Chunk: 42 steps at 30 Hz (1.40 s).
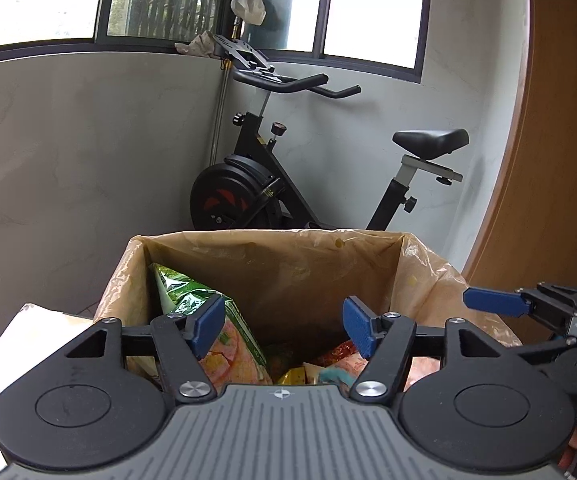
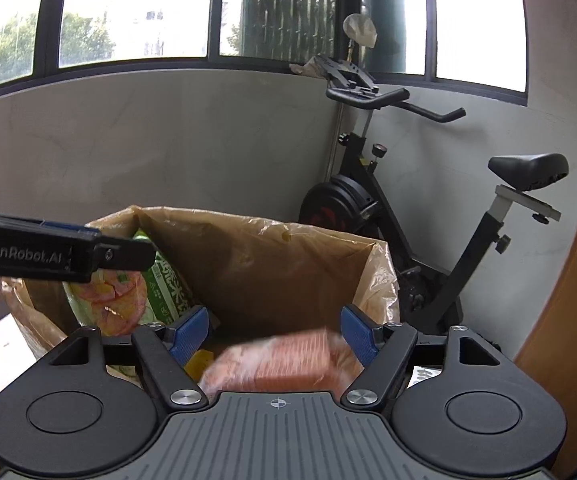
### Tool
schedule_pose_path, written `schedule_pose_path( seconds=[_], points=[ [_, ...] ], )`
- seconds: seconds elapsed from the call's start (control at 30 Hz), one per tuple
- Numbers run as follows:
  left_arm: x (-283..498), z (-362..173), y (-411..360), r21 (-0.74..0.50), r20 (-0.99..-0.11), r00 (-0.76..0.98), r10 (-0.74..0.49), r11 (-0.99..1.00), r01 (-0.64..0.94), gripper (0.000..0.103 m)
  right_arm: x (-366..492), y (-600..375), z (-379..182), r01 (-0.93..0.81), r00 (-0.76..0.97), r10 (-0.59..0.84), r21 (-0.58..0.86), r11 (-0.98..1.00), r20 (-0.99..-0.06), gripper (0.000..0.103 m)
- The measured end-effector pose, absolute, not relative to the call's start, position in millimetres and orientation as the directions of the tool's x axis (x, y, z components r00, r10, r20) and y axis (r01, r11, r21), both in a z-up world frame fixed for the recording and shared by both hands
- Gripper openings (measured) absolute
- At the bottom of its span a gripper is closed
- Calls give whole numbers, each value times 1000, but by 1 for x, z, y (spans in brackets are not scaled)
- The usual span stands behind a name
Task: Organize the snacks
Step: 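Open both tools to drop the bread and bar into the box, then move left tool to a red jerky packet while right tool reaches another red packet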
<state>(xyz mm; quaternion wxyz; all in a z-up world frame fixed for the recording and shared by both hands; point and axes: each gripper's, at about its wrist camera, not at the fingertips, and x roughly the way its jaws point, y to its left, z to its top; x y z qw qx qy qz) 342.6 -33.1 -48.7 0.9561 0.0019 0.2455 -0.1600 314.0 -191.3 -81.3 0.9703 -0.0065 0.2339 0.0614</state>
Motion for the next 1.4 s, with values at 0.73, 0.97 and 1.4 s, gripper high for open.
schedule_pose_path(
  seconds=[0.73,0.97,1.4],
  points=[
    [243,-57,66,-65,-455,828,-326,940,334,70,208,-194,-82,-243,905,235,23,970,-356,66],
    [242,-102,71,-142,-509,796,-329,944,299,70,193,-182,-138,-270,852,266,56,961,-451,64],
    [242,-155,69,-180,-595,739,-317,948,262,70,225,-151,-239,-220,738,221,83,972,-637,62]
  ],
)
